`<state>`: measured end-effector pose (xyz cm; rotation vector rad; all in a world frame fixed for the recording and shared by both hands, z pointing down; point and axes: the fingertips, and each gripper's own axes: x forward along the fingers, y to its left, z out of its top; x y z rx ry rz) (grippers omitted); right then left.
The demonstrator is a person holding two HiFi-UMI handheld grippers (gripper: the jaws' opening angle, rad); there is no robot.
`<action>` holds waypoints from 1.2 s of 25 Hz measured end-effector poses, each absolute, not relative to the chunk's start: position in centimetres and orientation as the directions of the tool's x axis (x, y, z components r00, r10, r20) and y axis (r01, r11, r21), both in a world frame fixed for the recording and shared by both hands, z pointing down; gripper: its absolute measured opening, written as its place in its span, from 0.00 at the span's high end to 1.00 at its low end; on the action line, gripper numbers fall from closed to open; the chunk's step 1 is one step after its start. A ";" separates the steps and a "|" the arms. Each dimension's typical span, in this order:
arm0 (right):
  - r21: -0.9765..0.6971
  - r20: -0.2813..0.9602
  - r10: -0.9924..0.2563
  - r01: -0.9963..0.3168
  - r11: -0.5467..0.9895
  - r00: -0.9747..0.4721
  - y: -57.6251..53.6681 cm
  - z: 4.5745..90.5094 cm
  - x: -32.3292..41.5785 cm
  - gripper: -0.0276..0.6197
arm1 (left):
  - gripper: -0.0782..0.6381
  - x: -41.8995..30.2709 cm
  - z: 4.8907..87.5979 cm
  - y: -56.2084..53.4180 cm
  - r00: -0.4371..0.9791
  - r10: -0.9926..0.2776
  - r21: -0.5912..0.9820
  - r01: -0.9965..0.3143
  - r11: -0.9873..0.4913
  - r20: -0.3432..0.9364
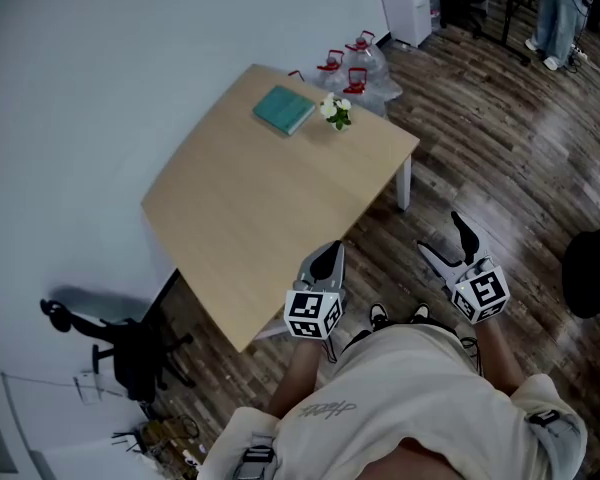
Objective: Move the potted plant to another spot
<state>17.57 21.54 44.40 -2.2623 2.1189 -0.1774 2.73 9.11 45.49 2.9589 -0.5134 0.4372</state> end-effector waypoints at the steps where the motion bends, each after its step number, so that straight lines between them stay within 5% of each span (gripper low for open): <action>1: -0.087 0.059 -0.996 -0.994 -0.073 0.068 21.6 44.3 17.7 0.35 | 0.87 2.8 45.6 9.2 0.901 -0.314 0.056 -0.344 -0.937 0.298; 30: -0.063 0.090 -0.995 -0.996 -0.058 0.052 28.1 46.8 20.2 0.31 | 0.87 6.5 47.8 14.6 0.894 -0.294 0.102 -0.345 -0.933 0.337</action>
